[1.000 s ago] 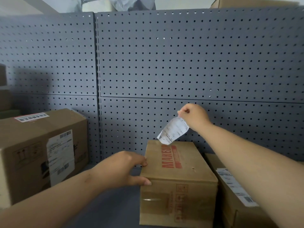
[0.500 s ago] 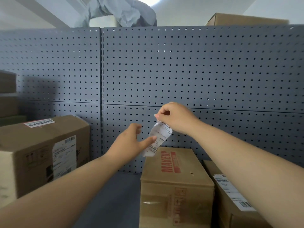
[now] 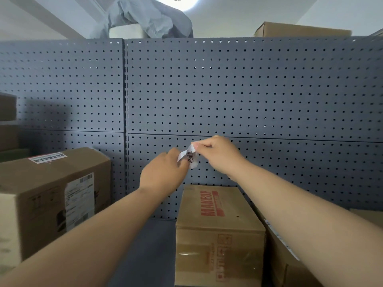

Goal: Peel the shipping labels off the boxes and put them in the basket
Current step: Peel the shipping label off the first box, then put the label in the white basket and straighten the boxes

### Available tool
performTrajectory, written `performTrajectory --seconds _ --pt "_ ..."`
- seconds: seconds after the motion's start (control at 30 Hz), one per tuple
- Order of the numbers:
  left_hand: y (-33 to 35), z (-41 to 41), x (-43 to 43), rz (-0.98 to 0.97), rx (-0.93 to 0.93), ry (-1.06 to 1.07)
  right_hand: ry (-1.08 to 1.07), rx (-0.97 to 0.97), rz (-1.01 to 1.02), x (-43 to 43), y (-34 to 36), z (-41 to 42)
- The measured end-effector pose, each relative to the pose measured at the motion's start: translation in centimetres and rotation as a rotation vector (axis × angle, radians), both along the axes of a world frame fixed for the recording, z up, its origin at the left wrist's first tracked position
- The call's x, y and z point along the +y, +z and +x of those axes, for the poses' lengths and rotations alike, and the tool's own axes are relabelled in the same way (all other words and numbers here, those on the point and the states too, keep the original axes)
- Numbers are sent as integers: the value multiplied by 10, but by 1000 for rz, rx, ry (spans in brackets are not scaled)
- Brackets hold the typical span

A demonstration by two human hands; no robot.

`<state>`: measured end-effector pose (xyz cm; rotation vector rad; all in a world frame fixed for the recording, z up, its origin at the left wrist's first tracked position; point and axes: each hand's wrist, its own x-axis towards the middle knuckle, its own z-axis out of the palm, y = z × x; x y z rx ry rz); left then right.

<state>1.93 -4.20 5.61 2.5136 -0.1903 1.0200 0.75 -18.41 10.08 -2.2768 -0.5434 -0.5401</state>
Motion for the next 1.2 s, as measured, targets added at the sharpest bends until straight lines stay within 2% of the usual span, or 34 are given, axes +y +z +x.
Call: performTrajectory --seconds 0.1,0.13,0.27,0.37,0.43,0.57,0.7,0.83,0.97,1.1,1.2 --pt "-4 0 12 54 13 95 -32 162 167 -4 -11 9" --pt "-6 2 19 75 13 142 -75 183 165 -7 -14 12" --pt "-14 7 47 258 -48 326 -187 262 -213 -9 -39 28" --pt "-20 10 53 396 -98 309 -261 322 -469 3 -63 50" --pt "-24 14 55 468 -119 320 -266 323 -567 16 -73 56" --pt "-34 23 55 550 -148 318 -95 331 -583 31 -73 58" --pt "-43 32 55 606 -158 282 -288 374 -581 15 -68 79" --pt "-45 39 57 645 -183 268 -120 369 -568 37 -70 75" --pt "-46 42 58 652 -183 253 -272 428 -546 22 -66 96" --pt "-48 45 62 658 -155 246 -182 395 -548 37 -72 92" --pt "-48 38 59 651 -161 217 -314 417 -609 30 -67 95"
